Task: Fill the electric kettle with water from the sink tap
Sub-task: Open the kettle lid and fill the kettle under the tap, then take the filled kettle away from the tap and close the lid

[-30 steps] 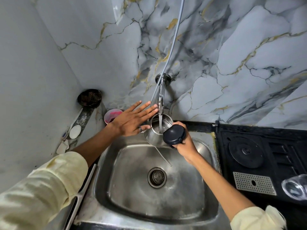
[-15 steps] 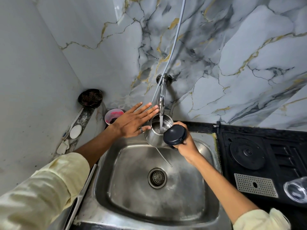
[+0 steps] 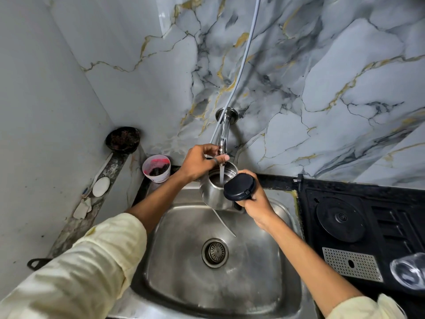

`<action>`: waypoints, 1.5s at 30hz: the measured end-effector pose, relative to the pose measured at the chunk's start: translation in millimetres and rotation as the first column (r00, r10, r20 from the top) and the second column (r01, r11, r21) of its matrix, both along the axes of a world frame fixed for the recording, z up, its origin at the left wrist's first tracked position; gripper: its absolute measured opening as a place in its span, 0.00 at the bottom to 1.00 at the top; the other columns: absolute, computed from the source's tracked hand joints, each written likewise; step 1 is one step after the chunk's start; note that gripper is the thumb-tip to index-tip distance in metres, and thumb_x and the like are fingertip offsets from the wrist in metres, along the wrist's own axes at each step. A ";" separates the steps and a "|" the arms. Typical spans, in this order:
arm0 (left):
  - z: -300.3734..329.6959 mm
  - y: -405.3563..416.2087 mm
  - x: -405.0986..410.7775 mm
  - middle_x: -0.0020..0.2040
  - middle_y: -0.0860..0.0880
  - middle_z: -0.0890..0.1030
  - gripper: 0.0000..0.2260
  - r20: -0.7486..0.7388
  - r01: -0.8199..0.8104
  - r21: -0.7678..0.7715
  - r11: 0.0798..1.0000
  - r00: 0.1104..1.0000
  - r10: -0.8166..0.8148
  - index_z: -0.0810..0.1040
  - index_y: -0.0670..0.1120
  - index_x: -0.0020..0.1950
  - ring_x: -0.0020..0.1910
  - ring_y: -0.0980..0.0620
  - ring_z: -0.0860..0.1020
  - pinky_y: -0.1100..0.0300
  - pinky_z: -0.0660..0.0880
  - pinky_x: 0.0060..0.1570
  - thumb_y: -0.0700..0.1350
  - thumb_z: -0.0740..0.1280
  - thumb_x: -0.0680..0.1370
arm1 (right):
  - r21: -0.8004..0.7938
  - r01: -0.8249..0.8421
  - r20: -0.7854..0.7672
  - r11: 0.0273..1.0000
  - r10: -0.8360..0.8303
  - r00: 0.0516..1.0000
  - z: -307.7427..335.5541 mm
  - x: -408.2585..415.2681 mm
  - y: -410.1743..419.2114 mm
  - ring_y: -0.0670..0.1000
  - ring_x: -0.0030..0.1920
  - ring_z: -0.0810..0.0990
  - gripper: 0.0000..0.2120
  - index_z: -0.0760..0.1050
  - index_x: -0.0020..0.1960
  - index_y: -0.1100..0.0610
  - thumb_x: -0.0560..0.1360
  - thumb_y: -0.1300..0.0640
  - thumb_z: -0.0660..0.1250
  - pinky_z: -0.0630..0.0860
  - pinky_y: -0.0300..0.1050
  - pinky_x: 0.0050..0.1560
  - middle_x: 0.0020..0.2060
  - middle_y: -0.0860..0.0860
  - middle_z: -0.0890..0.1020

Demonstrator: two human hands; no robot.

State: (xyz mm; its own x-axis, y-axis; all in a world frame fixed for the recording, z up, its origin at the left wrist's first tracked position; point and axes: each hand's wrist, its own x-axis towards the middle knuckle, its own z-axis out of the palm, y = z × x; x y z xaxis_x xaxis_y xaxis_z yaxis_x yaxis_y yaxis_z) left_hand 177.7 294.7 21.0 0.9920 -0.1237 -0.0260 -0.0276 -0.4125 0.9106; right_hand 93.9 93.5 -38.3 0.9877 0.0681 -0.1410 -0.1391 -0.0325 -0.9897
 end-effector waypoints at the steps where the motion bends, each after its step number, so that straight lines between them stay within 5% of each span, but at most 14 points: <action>1: -0.4 -0.6 1.3 0.43 0.51 0.86 0.13 0.003 -0.026 -0.003 1.000 1.000 0.026 0.85 0.49 0.46 0.45 0.50 0.85 0.50 0.83 0.56 0.55 0.83 0.70 | -0.004 0.003 0.004 1.000 -0.003 1.000 -0.2 1.5 0.8 0.48 0.55 0.78 0.40 0.74 0.60 0.33 0.69 0.78 0.67 0.74 0.29 0.31 0.57 0.40 0.81; 4: 1.5 -4.6 3.9 0.37 0.54 0.83 0.17 0.021 -0.119 0.023 0.993 0.993 0.119 0.84 0.50 0.41 0.37 0.58 0.82 0.56 0.83 0.49 0.57 0.86 0.64 | -0.002 -0.006 0.018 1.000 0.006 1.000 -1.4 4.5 3.4 0.48 0.55 0.77 0.38 0.73 0.62 0.37 0.69 0.78 0.67 0.73 0.28 0.31 0.59 0.48 0.79; 10: 0.4 -21.6 -0.8 0.29 0.56 0.80 0.21 0.137 -0.295 0.184 0.937 0.952 0.273 0.77 0.52 0.35 0.29 0.58 0.77 0.55 0.81 0.40 0.62 0.84 0.63 | -0.031 -0.010 0.031 0.999 0.011 0.999 -3.8 7.5 5.9 0.45 0.56 0.77 0.36 0.71 0.67 0.44 0.71 0.79 0.67 0.74 0.28 0.36 0.59 0.47 0.79; 15: 1.5 -32.6 -6.0 0.35 0.49 0.85 0.20 0.202 -0.355 0.279 0.893 0.930 0.307 0.79 0.49 0.39 0.39 0.43 0.84 0.45 0.81 0.53 0.62 0.80 0.67 | -0.049 0.003 0.052 0.999 -0.001 0.999 -6.9 10.1 7.5 0.35 0.55 0.78 0.37 0.72 0.66 0.43 0.70 0.79 0.67 0.76 0.30 0.48 0.59 0.44 0.79; 20: 3.0 -39.0 -11.8 0.36 0.49 0.85 0.21 0.237 -0.398 0.283 0.873 0.911 0.338 0.78 0.48 0.40 0.41 0.43 0.83 0.41 0.78 0.59 0.63 0.79 0.68 | -0.054 0.034 0.030 0.998 -0.033 0.999 -10.1 12.8 11.2 0.32 0.56 0.78 0.39 0.72 0.65 0.41 0.70 0.80 0.66 0.75 0.32 0.54 0.60 0.42 0.80; 24: 5.9 -36.7 -22.6 0.53 0.50 0.87 0.32 0.194 -0.374 0.395 0.839 0.927 0.321 0.82 0.50 0.56 0.61 0.44 0.81 0.43 0.70 0.67 0.75 0.73 0.66 | -0.059 0.060 -0.012 0.996 -0.061 0.998 -10.1 3.2 7.9 0.38 0.58 0.78 0.39 0.72 0.62 0.36 0.72 0.79 0.65 0.74 0.35 0.56 0.59 0.43 0.80; 27: -7.4 -25.9 -51.8 0.78 0.46 0.70 0.55 0.044 -0.243 0.256 0.936 0.970 0.240 0.66 0.49 0.80 0.79 0.44 0.65 0.41 0.61 0.79 0.79 0.70 0.61 | -0.085 0.047 -0.033 0.995 -0.050 0.998 -7.7 -13.3 -6.3 0.41 0.57 0.78 0.39 0.72 0.63 0.36 0.71 0.79 0.66 0.75 0.31 0.52 0.58 0.45 0.81; 32: -70.6 0.7 -129.6 0.87 0.48 0.53 0.65 -0.327 -0.149 -0.092 0.984 0.938 0.112 0.48 0.54 0.86 0.85 0.50 0.55 0.53 0.59 0.79 0.67 0.83 0.60 | -0.131 -0.049 -0.045 0.990 0.043 0.998 15.1 -48.2 -45.8 0.43 0.54 0.79 0.40 0.75 0.61 0.35 0.68 0.80 0.63 0.74 0.28 0.52 0.54 0.45 0.83; 35: -91.4 1.4 -163.1 0.86 0.43 0.57 0.68 -0.499 -0.119 -0.225 0.967 0.866 -0.010 0.45 0.56 0.86 0.83 0.43 0.63 0.50 0.70 0.75 0.50 0.88 0.60 | -0.142 -0.172 -0.060 0.975 0.165 0.984 40.9 -71.9 -68.9 0.44 0.57 0.78 0.40 0.76 0.62 0.37 0.66 0.77 0.64 0.78 0.35 0.53 0.54 0.39 0.84; 38: -90.8 -9.1 -178.8 0.79 0.43 0.70 0.64 -0.458 -0.017 -0.406 0.914 0.869 -0.187 0.51 0.55 0.86 0.69 0.46 0.80 0.51 0.83 0.59 0.40 0.86 0.58 | -0.221 -0.318 -0.050 0.922 0.315 0.948 74.3 -88.5 -81.7 0.44 0.61 0.78 0.39 0.75 0.65 0.37 0.64 0.73 0.66 0.78 0.42 0.58 0.59 0.39 0.82; 42: -81.9 -26.0 -198.7 0.74 0.40 0.76 0.55 -0.408 0.025 -0.453 0.891 0.883 -0.232 0.66 0.52 0.78 0.64 0.45 0.82 0.44 0.82 0.62 0.40 0.85 0.53 | -0.348 -0.516 -0.121 0.783 0.509 0.852 113.0 -98.2 -87.8 0.34 0.70 0.72 0.44 0.65 0.75 0.31 0.71 0.67 0.72 0.73 0.30 0.63 0.67 0.29 0.76; 45: -81.1 -37.0 -211.9 0.70 0.43 0.78 0.55 -0.395 -0.057 -0.459 0.887 0.907 -0.147 0.69 0.55 0.77 0.61 0.50 0.84 0.50 0.85 0.55 0.41 0.86 0.51 | -0.345 -0.472 -0.195 0.811 0.430 0.882 126.2 -102.0 -90.9 0.37 0.68 0.76 0.39 0.67 0.73 0.31 0.76 0.69 0.66 0.75 0.35 0.62 0.64 0.33 0.81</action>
